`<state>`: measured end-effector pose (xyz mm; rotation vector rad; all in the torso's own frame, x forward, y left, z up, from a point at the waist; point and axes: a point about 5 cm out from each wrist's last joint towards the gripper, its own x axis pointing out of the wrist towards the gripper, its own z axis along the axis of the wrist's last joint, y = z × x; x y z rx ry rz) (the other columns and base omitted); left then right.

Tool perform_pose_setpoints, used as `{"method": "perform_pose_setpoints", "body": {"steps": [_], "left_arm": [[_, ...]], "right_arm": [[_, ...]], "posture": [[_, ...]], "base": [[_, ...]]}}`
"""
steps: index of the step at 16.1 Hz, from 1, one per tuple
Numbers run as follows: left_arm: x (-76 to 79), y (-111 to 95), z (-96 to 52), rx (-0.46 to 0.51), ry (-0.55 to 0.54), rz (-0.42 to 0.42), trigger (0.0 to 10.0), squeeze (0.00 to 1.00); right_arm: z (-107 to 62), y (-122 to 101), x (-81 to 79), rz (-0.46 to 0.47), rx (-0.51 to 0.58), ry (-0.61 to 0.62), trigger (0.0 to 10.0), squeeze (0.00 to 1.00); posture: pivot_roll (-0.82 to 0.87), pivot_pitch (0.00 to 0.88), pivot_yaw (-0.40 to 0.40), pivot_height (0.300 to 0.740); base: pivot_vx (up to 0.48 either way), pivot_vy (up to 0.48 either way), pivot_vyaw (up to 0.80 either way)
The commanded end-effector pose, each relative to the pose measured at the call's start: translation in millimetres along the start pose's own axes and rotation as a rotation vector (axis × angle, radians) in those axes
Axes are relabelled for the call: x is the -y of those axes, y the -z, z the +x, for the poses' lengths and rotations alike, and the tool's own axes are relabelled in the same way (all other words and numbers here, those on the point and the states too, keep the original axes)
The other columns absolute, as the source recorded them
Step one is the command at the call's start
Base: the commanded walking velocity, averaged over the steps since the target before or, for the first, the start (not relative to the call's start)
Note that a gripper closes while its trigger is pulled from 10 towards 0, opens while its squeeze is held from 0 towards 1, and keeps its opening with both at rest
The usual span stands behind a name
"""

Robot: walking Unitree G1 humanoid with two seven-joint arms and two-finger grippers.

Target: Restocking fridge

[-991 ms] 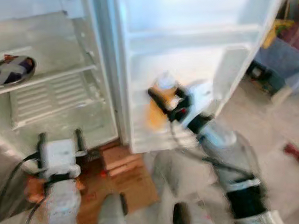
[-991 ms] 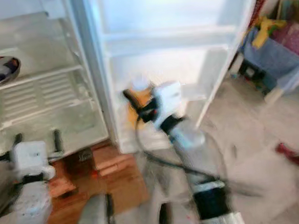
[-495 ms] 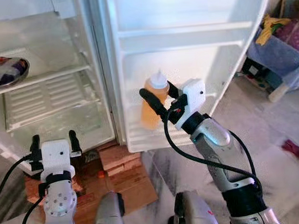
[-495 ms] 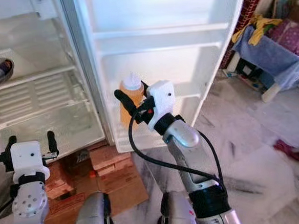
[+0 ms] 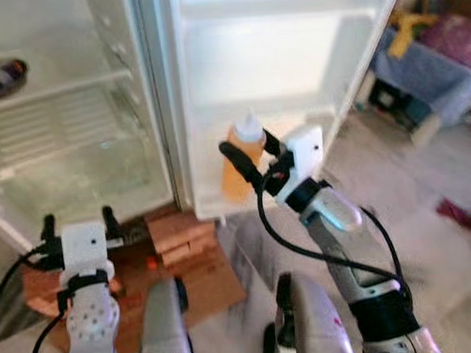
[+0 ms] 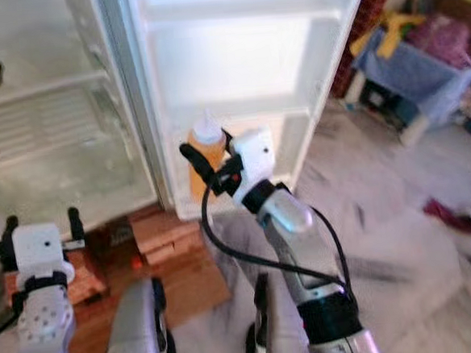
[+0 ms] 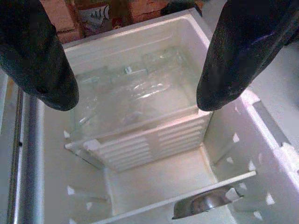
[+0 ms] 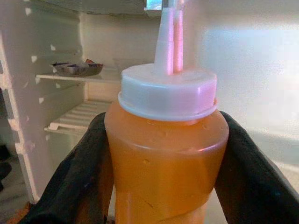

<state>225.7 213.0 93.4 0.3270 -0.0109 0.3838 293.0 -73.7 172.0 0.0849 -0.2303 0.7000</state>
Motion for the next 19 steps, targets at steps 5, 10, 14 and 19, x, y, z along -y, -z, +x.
{"method": "perform_pose_setpoints", "body": {"steps": [5,10,14,19], "left_arm": [[1.9,-4.9,0.5,0.036,0.012,0.002,10.0,0.0],[2.6,-5.1,-0.2,0.035,0.018,-0.001,10.0,0.0],[3.5,-4.1,-0.1,0.036,0.026,-0.003,10.0,0.0],[5.6,-6.0,-0.9,0.042,0.027,-0.018,10.0,0.0]], "right_arm": [[0.4,-2.4,-2.8,-0.033,0.017,-0.038,10.0,0.0],[0.8,-3.3,-2.6,-0.035,0.022,-0.038,10.0,0.0],[0.7,-3.1,-4.7,-0.049,0.025,-0.055,10.0,0.0],[0.8,-2.3,-5.3,-0.051,0.024,-0.061,10.0,0.0]], "posture": [[0.14,0.116,-0.059,0.541],[0.14,0.117,-0.061,0.541],[0.14,0.118,-0.061,0.541],[0.14,0.119,-0.062,0.541]], "base": [[0.068,0.0,0.0],[0.421,0.0,0.0],[0.436,0.0,0.0],[0.17,0.0,0.0]]}}
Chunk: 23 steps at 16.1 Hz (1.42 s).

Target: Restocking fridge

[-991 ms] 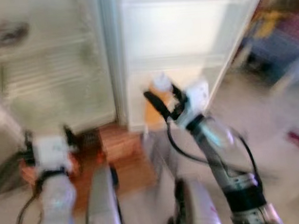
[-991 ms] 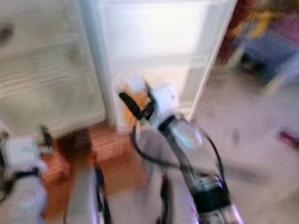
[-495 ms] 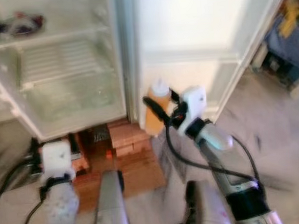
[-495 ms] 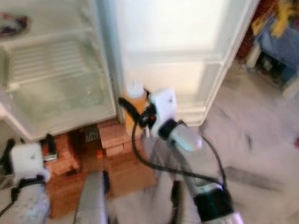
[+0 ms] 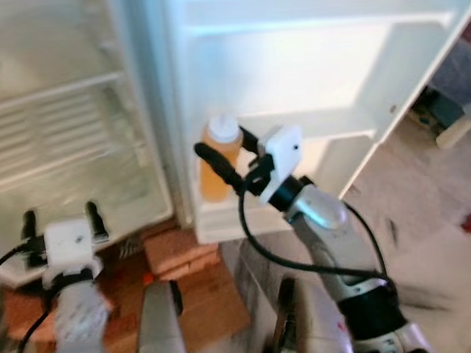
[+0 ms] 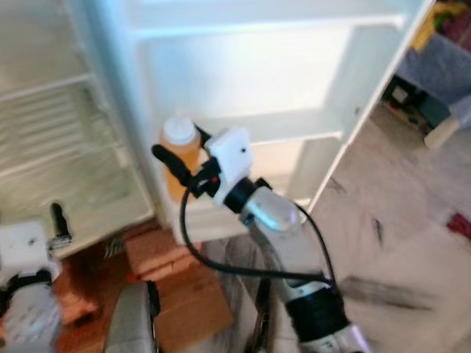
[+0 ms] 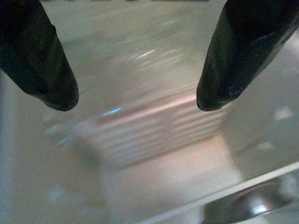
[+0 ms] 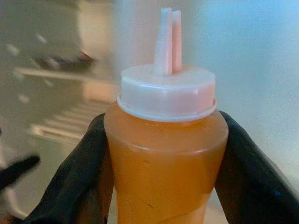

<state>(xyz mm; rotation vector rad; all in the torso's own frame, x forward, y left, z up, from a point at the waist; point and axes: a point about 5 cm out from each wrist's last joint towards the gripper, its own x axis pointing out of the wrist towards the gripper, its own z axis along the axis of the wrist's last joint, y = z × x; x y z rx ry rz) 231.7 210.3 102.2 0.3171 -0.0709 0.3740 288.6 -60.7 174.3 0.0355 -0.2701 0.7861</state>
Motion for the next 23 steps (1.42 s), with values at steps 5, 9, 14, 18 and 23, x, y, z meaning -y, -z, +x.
{"method": "perform_pose_setpoints", "body": {"steps": [5,9,14,18,23], "left_arm": [[4.9,3.2,-6.4,-0.012,0.036,0.001,10.0,0.0],[0.8,8.6,-11.7,-0.057,0.037,0.003,10.0,0.0],[-15.6,24.7,-37.5,-0.181,0.09,-0.021,10.0,0.0],[-27.9,25.6,-49.7,-0.228,0.046,-0.006,10.0,0.0],[-41.5,19.7,-70.1,-0.253,0.003,0.009,10.0,0.0]], "right_arm": [[-5.6,-0.5,7.9,-0.005,0.004,0.031,10.0,0.0],[-4.5,5.1,0.1,0.01,0.001,0.003,10.0,0.0],[4.8,20.8,-12.5,0.025,-0.031,-0.085,10.0,0.0],[12.5,32.8,-24.7,0.021,-0.049,-0.174,10.0,0.0],[39.8,25.8,-35.4,-0.096,0.017,-0.254,10.0,0.0]], "posture": [[0.14,0.116,-0.061,0.541],[0.15,0.13,-0.051,0.516],[0.22,0.168,-0.061,0.471],[0.28,0.196,-0.071,0.471],[0.33,0.256,-0.095,0.451]], "base": [[0.0,0.0,0.0],[0.0,0.0,0.0],[0.0,0.0,0.0],[0.0,0.0,0.0],[0.0,0.0,0.0]]}}
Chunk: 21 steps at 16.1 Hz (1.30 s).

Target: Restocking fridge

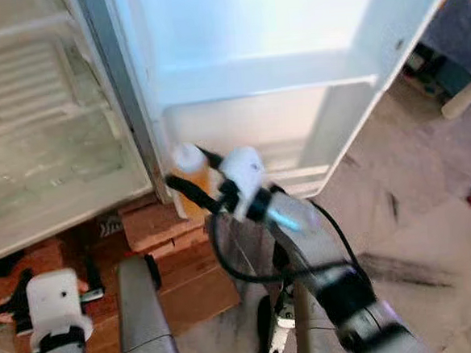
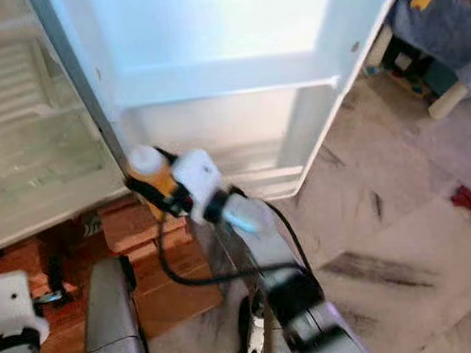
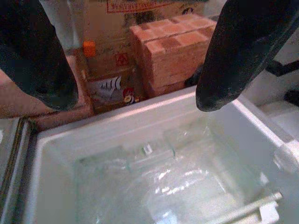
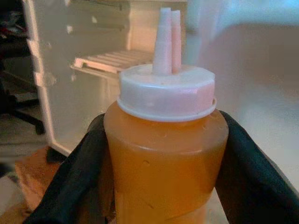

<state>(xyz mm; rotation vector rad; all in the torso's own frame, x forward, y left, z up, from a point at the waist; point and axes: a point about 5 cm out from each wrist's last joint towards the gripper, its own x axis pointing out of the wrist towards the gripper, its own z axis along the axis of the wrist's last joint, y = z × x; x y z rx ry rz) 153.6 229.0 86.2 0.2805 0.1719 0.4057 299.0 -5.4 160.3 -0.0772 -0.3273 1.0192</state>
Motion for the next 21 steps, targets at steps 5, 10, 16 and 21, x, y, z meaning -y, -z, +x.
{"method": "perform_pose_setpoints", "body": {"steps": [5,10,16,21], "left_arm": [[-5.0,-1.7,-12.7,-0.027,-0.009,0.0,10.0,0.0],[-6.6,-1.3,-19.0,-0.046,-0.008,0.003,10.0,0.0],[-8.3,-6.7,-25.0,-0.038,-0.009,0.007,10.0,0.0],[-7.5,-10.0,-39.7,-0.048,-0.009,0.013,10.0,0.0]], "right_arm": [[21.7,-4.0,15.6,-0.203,0.028,0.107,10.0,0.0],[21.4,-15.2,38.5,-0.24,0.079,0.258,10.0,0.0],[30.8,3.4,30.4,-0.086,0.058,0.49,10.0,0.0],[48.2,-4.2,25.2,-0.016,0.077,0.518,10.0,0.0]], "posture": [[0.38,0.286,-0.105,0.451],[0.38,0.29,-0.11,0.451],[0.44,0.319,-0.107,0.451],[0.46,0.354,-0.124,0.451]], "base": [[0.0,0.0,0.0],[0.0,0.0,0.0],[0.0,0.0,0.0],[0.0,0.0,0.0]]}}
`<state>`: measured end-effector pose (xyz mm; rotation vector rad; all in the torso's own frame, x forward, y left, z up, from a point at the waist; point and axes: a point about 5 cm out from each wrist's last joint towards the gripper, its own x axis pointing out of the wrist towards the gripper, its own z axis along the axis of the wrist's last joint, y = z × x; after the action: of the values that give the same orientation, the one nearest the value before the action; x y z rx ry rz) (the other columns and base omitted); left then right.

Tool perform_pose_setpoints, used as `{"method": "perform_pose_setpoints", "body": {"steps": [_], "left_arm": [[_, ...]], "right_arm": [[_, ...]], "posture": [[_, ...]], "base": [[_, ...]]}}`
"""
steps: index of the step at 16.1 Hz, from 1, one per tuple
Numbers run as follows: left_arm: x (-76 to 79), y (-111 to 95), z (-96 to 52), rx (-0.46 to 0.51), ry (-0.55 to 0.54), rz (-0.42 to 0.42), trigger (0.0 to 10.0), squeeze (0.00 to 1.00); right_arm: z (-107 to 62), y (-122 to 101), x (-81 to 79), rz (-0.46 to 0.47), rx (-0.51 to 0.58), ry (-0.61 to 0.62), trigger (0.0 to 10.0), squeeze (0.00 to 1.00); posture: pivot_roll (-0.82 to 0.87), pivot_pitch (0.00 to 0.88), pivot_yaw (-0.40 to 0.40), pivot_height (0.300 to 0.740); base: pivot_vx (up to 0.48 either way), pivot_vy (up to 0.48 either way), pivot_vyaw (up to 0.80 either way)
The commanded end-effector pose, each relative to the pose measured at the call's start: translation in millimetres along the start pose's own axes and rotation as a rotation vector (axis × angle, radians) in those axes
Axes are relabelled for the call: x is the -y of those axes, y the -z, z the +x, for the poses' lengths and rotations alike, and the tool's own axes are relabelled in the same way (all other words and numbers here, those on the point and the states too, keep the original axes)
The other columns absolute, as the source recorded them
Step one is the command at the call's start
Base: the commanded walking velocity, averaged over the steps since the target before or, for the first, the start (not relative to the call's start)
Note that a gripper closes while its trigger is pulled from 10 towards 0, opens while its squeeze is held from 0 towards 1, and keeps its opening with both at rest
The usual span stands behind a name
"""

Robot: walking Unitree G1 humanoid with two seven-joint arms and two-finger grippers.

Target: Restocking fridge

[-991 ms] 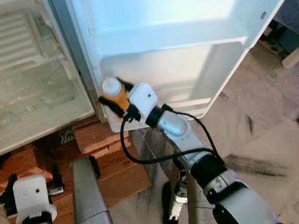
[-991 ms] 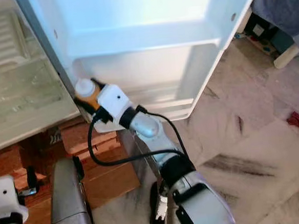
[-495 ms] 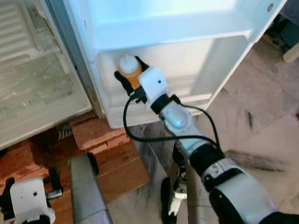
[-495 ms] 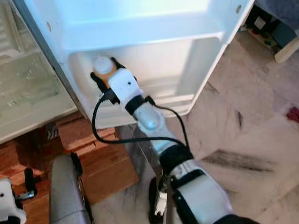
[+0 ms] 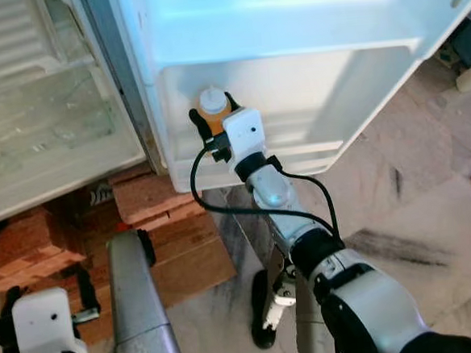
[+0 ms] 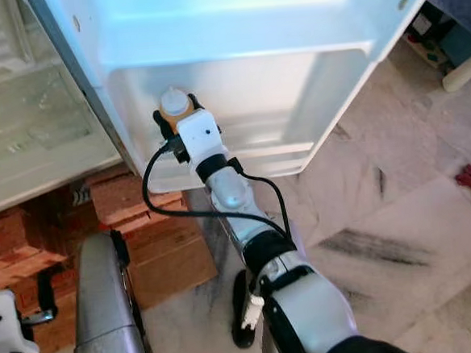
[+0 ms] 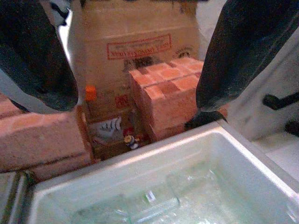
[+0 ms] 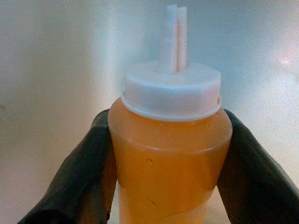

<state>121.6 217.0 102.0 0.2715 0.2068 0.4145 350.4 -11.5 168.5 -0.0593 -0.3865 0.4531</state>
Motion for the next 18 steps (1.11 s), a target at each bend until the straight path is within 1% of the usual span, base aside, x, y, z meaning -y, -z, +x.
{"method": "perform_pose_setpoints", "body": {"steps": [1,2,3,4,5,8,10,12,13,14,15,16,18], "left_arm": [[-1.7,0.7,-5.0,-0.017,-0.009,0.01,10.0,0.0],[-1.5,0.0,-5.8,-0.02,-0.011,0.007,10.0,0.0],[-1.1,-0.4,-6.3,-0.02,-0.01,0.007,10.0,0.0],[0.7,-0.6,-7.6,-0.025,-0.005,0.004,10.0,0.0],[1.1,-0.8,-8.0,-0.026,-0.004,0.004,10.0,0.0],[2.0,-0.6,-12.1,-0.038,-0.012,0.0,10.0,0.0],[1.3,-0.5,-12.7,-0.04,-0.018,-0.001,10.0,0.0],[0.7,-0.5,-9.3,-0.038,-0.027,-0.001,10.0,0.0],[1.9,-1.9,-5.4,-0.027,-0.028,-0.003,10.0,0.0],[2.5,-2.4,-3.5,-0.025,-0.03,-0.003,10.0,0.0],[3.2,-2.6,-1.8,-0.022,-0.03,-0.004,10.0,0.0],[3.7,-2.6,-1.6,-0.022,-0.028,-0.005,10.0,0.0],[4.2,-2.2,0.4,-0.022,-0.025,-0.007,10.0,0.0]], "right_arm": [[12.9,-10.3,-33.8,0.138,0.004,-0.001,10.0,0.0],[12.5,-6.3,-36.6,0.177,-0.028,0.028,10.0,0.0],[12.2,-5.1,-37.8,0.187,-0.037,0.034,10.0,0.0],[8.0,0.7,-48.6,0.236,-0.076,0.033,10.0,0.0],[7.0,1.6,-51.1,0.246,-0.081,0.03,10.0,0.0],[-4.7,18.0,-69.8,0.383,-0.194,0.016,10.0,0.0],[-4.5,17.2,-76.6,0.419,-0.198,-0.018,10.0,0.0],[-2.4,13.6,-88.4,0.521,-0.21,-0.072,10.0,0.0],[-1.0,8.6,-93.2,0.509,-0.184,-0.11,10.0,0.0],[0.1,6.1,-92.5,0.488,-0.165,-0.121,10.0,0.0],[2.3,6.0,-86.2,0.492,-0.162,-0.107,10.0,0.0],[4.1,8.9,-78.5,0.517,-0.186,-0.075,10.0,0.0],[5.5,8.8,-77.1,0.544,-0.187,-0.105,10.0,0.0]], "posture": [[0.46,0.358,-0.128,0.451],[0.46,0.361,-0.134,0.451],[0.46,0.361,-0.134,0.451],[0.45,0.368,-0.14,0.451],[0.45,0.369,-0.141,0.451],[0.44,0.386,-0.153,0.451],[0.43,0.389,-0.159,0.451],[0.42,0.389,-0.162,0.451],[0.42,0.385,-0.164,0.451],[0.41,0.384,-0.165,0.451],[0.4,0.376,-0.165,0.451],[0.4,0.376,-0.164,0.451],[0.4,0.375,-0.162,0.451]], "base": [[0.0,0.0,0.0],[0.0,0.0,0.0],[0.0,0.0,0.0],[0.0,0.0,0.0],[0.0,0.0,0.0],[0.0,0.0,0.0],[0.0,0.0,0.0],[0.0,0.0,0.0],[0.0,0.0,0.0],[0.0,0.0,0.0],[0.0,0.0,0.0],[0.0,0.0,0.0],[0.0,0.0,0.0]]}}
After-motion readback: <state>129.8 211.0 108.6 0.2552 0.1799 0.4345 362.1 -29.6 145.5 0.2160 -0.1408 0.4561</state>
